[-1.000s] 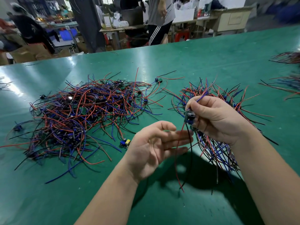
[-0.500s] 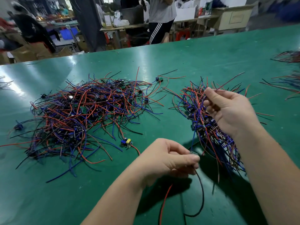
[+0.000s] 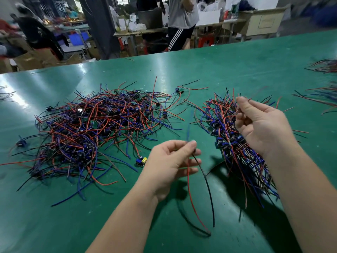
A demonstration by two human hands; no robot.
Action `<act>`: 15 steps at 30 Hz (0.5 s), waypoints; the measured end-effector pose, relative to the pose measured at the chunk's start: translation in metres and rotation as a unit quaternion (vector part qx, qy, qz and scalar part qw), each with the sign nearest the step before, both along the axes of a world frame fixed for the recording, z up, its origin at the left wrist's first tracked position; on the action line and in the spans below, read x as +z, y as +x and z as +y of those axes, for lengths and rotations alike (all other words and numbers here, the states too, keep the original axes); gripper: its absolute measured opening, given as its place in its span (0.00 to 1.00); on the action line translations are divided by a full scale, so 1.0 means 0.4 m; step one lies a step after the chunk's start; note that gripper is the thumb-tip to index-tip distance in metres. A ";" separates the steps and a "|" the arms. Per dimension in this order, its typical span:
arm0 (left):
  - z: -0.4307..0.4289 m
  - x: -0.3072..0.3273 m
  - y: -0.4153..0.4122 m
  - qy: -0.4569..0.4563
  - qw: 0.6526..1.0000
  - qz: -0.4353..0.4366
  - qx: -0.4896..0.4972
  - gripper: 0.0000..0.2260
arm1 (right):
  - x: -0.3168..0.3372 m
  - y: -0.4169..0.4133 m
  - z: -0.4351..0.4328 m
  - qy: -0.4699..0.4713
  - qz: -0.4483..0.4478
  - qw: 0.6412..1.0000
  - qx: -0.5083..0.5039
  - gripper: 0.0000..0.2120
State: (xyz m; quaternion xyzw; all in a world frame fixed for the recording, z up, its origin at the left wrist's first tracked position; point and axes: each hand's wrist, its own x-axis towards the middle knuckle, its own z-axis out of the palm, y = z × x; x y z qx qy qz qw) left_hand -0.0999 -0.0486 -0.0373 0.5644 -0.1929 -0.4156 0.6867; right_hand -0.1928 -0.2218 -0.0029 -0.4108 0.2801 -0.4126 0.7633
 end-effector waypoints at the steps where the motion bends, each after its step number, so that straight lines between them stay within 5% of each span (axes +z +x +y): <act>1: -0.001 0.000 0.007 -0.013 0.999 0.009 0.033 0.15 | -0.001 0.000 0.010 -0.022 0.032 0.998 0.053 0.08; 3: -0.001 -0.002 0.013 -0.025 0.998 0.007 0.064 0.14 | -0.012 0.009 0.045 -0.071 0.110 0.975 0.181 0.15; 6: -0.002 -0.013 0.008 -0.012 0.996 -0.057 0.060 0.07 | -0.035 0.032 0.104 -0.108 0.178 0.930 0.302 0.13; 8: -0.004 -0.012 0.002 -0.002 0.992 -0.107 0.060 0.04 | -0.044 0.039 0.117 -0.118 0.182 0.924 0.316 0.12; 15: 0.002 -0.012 0.019 0.032 0.975 -0.218 0.033 0.16 | -0.037 0.048 0.122 -0.144 0.194 0.925 0.294 0.05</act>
